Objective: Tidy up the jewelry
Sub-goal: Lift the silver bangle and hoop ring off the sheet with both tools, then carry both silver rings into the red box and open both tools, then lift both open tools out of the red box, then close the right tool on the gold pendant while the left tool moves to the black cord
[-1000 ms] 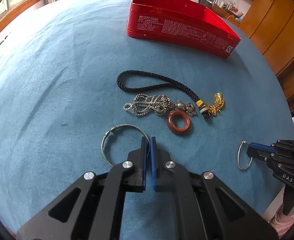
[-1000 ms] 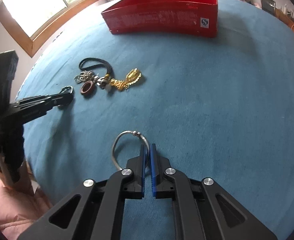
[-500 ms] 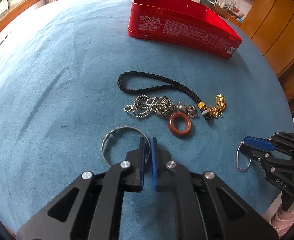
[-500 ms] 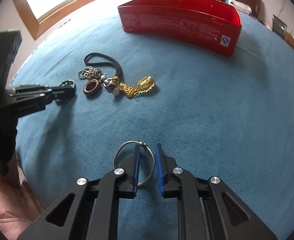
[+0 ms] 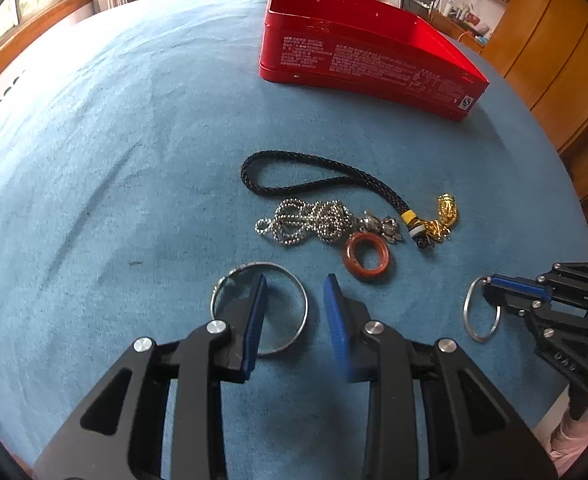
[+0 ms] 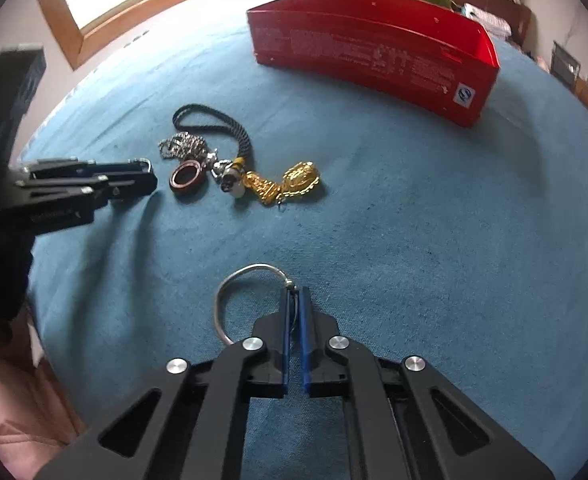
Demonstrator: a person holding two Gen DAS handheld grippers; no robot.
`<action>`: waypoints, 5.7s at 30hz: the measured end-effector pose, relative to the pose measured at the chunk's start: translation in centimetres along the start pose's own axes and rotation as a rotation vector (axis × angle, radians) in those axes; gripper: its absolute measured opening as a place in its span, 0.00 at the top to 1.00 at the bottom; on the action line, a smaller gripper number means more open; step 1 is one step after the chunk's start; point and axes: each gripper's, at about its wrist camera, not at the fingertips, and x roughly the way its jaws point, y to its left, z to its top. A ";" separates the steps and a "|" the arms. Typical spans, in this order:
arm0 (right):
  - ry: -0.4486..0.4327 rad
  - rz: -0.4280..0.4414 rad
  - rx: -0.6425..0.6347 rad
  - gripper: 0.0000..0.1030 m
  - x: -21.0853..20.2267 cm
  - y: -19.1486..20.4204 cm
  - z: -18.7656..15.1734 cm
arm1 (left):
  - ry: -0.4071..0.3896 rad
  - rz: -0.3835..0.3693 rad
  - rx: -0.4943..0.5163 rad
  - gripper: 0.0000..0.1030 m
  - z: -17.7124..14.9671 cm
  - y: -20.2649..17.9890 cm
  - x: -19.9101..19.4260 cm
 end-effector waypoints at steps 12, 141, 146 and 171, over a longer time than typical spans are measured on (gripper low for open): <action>-0.053 0.077 0.162 0.96 -1.5 -3.4 -1.3 | -0.017 -0.045 -0.053 0.99 0.2 1.9 -1.0; -0.138 0.090 0.293 0.77 2.2 -1.8 5.6 | -0.254 0.150 -0.152 0.07 3.0 5.3 -1.1; -0.136 0.056 0.252 0.79 2.6 -0.6 5.9 | -0.239 0.146 -0.138 0.07 3.0 5.2 -0.7; -0.126 0.111 0.255 0.83 3.2 -1.2 5.8 | -0.228 0.157 -0.118 0.07 3.3 4.5 -0.3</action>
